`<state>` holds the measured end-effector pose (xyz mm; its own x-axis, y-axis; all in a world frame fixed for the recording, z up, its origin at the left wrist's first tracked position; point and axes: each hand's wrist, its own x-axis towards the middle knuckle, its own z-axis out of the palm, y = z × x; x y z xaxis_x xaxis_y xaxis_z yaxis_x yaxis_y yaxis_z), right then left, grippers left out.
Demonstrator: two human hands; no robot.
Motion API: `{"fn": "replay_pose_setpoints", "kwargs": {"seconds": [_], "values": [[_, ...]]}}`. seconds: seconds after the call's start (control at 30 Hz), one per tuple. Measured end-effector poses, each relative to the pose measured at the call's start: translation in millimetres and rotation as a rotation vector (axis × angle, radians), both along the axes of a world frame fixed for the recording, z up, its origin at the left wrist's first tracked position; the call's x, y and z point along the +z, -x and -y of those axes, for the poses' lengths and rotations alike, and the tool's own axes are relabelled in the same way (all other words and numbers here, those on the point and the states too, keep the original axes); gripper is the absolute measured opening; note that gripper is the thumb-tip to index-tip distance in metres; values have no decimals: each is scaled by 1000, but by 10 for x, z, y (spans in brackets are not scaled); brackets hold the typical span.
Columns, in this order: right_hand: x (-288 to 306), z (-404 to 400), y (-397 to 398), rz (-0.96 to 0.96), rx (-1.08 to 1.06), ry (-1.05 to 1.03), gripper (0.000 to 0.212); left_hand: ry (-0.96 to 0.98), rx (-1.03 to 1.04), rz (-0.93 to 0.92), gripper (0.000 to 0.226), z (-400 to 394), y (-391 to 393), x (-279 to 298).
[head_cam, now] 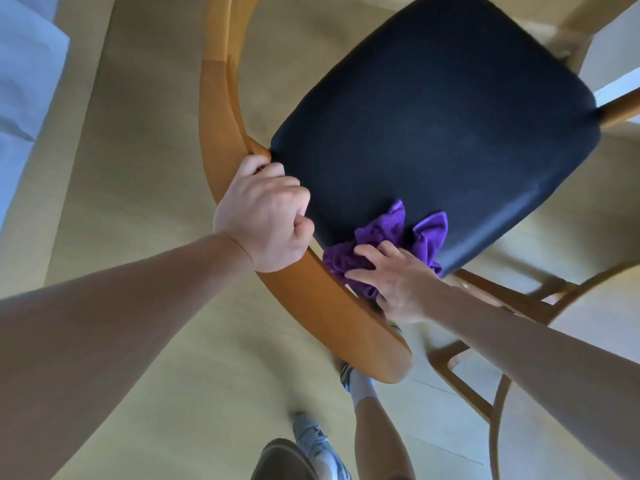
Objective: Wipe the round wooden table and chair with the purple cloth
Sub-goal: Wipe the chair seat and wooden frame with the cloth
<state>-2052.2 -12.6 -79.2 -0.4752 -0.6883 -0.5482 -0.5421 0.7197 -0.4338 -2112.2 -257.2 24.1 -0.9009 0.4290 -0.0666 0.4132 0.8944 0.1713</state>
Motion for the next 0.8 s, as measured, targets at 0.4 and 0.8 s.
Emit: {"fn": "replay_pose_setpoints", "kwargs": {"seconds": [0.4,0.8], "values": [[129,-555,185,-86,-778,136,27,-14,-13,-24,23,18,-7,-37],[-87,27,-150,51,-495,-114,46,36,-71,25,23,-29,19,37]]}}
